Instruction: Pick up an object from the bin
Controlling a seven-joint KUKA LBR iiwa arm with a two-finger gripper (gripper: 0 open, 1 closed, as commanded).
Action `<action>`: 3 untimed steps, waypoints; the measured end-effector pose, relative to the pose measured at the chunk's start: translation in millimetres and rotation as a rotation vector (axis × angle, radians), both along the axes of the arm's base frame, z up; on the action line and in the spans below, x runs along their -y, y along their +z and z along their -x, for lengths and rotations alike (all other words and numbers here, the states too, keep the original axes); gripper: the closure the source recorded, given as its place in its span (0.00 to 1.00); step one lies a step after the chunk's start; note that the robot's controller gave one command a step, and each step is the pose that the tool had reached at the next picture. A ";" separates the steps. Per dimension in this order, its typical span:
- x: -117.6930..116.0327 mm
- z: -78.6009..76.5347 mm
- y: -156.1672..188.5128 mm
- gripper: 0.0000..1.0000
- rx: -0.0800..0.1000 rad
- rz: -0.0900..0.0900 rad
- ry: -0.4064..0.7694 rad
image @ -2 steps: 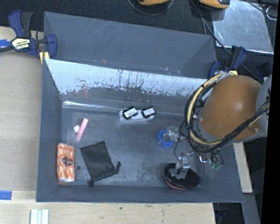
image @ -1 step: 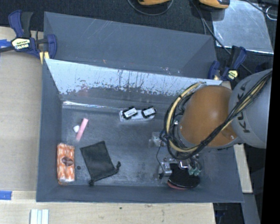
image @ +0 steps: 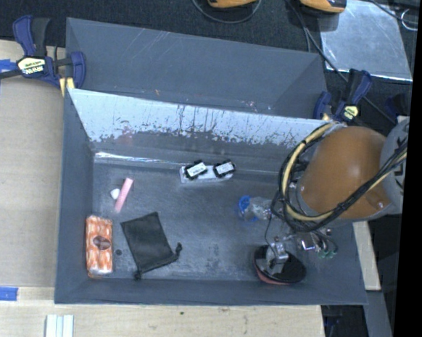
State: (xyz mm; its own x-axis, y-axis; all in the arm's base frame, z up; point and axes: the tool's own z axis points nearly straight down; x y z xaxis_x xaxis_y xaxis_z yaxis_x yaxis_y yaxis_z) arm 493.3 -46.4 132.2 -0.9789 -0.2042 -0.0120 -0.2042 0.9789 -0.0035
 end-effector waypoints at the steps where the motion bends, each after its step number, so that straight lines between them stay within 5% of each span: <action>1: -76.2 -49.9 45.9 0.00 -0.007 -0.003 -0.161; 2: -53.5 -84.8 15.2 0.00 0.005 -0.001 -0.023; 3: -120.9 -82.3 -6.8 0.00 -0.004 -0.004 -0.099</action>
Offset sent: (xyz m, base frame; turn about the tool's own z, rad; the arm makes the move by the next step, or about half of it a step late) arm 0.0921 0.0390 0.0042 0.0004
